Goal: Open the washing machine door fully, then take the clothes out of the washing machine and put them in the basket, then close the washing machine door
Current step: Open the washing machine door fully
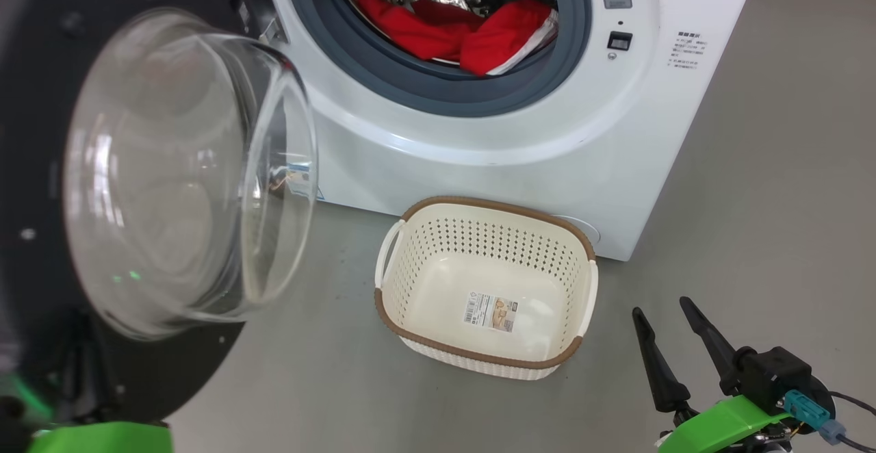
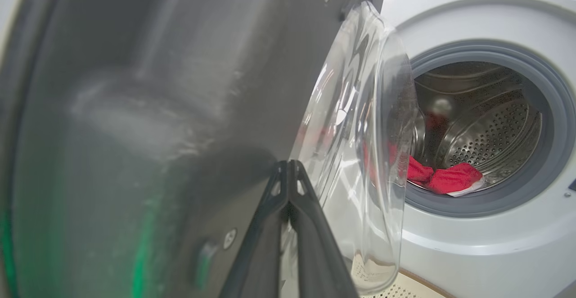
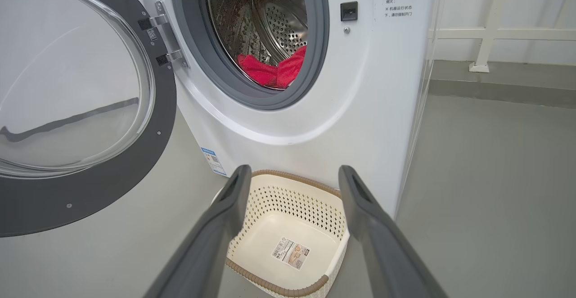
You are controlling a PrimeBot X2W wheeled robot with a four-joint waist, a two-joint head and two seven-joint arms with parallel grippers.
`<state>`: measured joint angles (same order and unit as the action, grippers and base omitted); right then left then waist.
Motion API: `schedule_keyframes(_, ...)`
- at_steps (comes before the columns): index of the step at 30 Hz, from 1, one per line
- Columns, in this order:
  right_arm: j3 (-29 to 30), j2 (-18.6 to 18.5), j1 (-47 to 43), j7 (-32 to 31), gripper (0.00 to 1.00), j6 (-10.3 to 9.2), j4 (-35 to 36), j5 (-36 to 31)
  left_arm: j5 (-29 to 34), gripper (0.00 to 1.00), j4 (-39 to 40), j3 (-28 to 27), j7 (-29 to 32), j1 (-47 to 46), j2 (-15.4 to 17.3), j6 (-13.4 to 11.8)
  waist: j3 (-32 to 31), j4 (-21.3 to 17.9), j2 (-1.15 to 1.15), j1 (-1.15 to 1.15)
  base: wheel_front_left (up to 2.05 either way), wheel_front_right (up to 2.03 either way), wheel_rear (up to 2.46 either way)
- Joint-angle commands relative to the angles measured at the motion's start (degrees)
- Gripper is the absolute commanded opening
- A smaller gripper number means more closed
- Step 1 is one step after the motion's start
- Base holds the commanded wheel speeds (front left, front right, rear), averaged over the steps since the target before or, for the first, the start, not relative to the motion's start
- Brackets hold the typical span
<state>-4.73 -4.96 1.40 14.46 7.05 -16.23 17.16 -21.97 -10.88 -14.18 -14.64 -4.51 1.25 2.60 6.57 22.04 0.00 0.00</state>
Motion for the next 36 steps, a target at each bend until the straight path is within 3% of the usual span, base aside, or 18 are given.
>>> schedule_keyframes(1, -1.47, -0.52, 2.04, 0.53, 1.00, 0.44, 1.54, -0.02, 1.43, 0.00, 0.44, -5.25, -0.36, -3.04, 1.63, 0.14, 0.35, -0.19, 0.00, 0.00, 0.00, 0.00, 0.00)
schedule_keyframes(9, -1.58, -0.85, 2.40, 0.53, 1.00, 0.44, 1.73, -0.20, 6.58, 0.00, -3.46, -13.73, -0.36, -7.89, 2.14, 1.71, 1.25, -0.62, 0.00, 0.00, 0.00, 0.00, 0.00)
schedule_keyframes(24, -1.57, -1.87, 4.05, 0.54, 1.00, 0.44, 2.72, -1.03, 10.79, 0.00, -13.41, -25.22, -0.36, -18.10, 7.38, 3.94, 3.86, -1.90, 0.00, 0.00, 0.00, 0.00, 0.00)
schedule_keyframes(36, -1.39, -2.71, 4.93, 0.54, 1.00, 0.44, 3.93, -1.50, 12.68, 0.00, -21.03, -28.38, -0.36, -22.48, 11.58, 4.79, 5.30, -2.88, 0.00, 0.00, 0.00, 0.00, 0.00)
